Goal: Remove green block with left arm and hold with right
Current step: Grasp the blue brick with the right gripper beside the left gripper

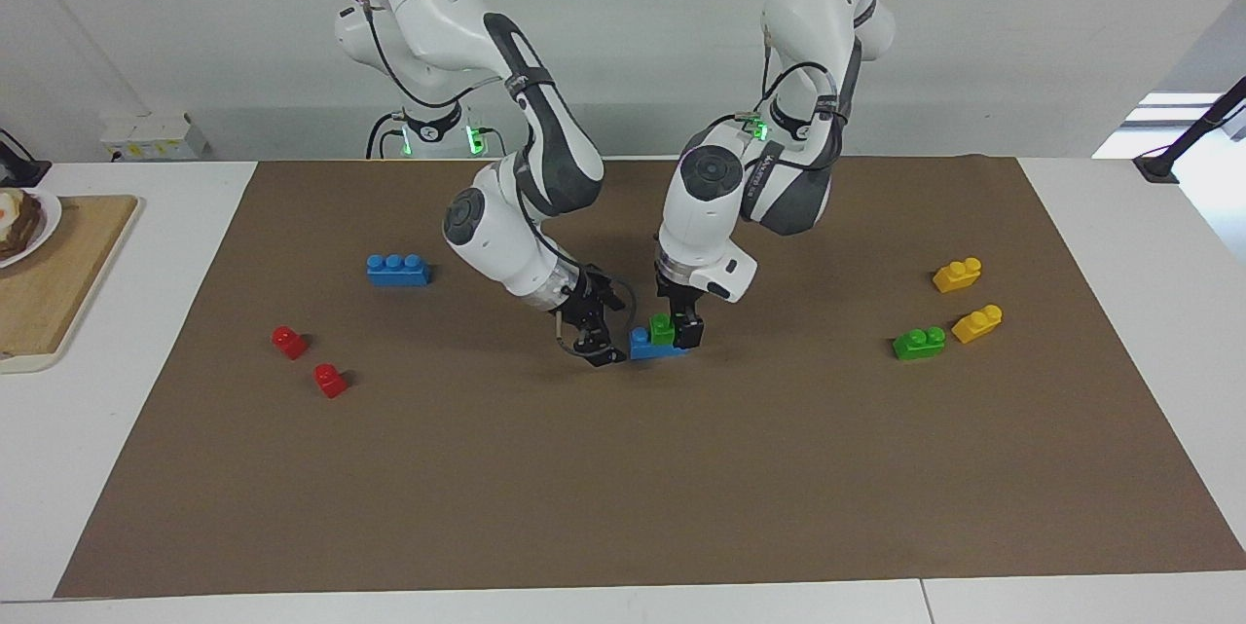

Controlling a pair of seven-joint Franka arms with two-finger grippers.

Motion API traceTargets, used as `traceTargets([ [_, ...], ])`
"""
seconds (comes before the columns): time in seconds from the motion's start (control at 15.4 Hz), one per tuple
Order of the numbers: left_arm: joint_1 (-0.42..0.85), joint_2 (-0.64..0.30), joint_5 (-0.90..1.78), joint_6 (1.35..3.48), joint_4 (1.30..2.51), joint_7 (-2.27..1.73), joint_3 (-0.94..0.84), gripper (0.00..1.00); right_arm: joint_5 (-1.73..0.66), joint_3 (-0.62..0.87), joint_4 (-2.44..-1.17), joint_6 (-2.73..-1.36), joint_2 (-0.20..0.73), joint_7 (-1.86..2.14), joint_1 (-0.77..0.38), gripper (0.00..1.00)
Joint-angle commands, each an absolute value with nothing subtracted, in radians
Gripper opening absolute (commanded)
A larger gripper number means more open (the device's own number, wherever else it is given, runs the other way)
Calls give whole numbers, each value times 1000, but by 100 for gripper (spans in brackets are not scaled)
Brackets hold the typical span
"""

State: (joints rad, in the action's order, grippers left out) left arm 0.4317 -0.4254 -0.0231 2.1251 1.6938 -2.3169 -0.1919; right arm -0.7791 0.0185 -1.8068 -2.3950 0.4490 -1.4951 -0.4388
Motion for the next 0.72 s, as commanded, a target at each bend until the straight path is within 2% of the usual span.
traceTargets([
  [0.0,431,-388,-41,2154,1746,-2338,-184,100,-788,18,-1779,-2419,477,-1513,-456,100],
  [0.65,433,-376,-41,2178,1779,-2345,-183,100,-799,18,-1781,-2502,512,-1511,-488,100],
])
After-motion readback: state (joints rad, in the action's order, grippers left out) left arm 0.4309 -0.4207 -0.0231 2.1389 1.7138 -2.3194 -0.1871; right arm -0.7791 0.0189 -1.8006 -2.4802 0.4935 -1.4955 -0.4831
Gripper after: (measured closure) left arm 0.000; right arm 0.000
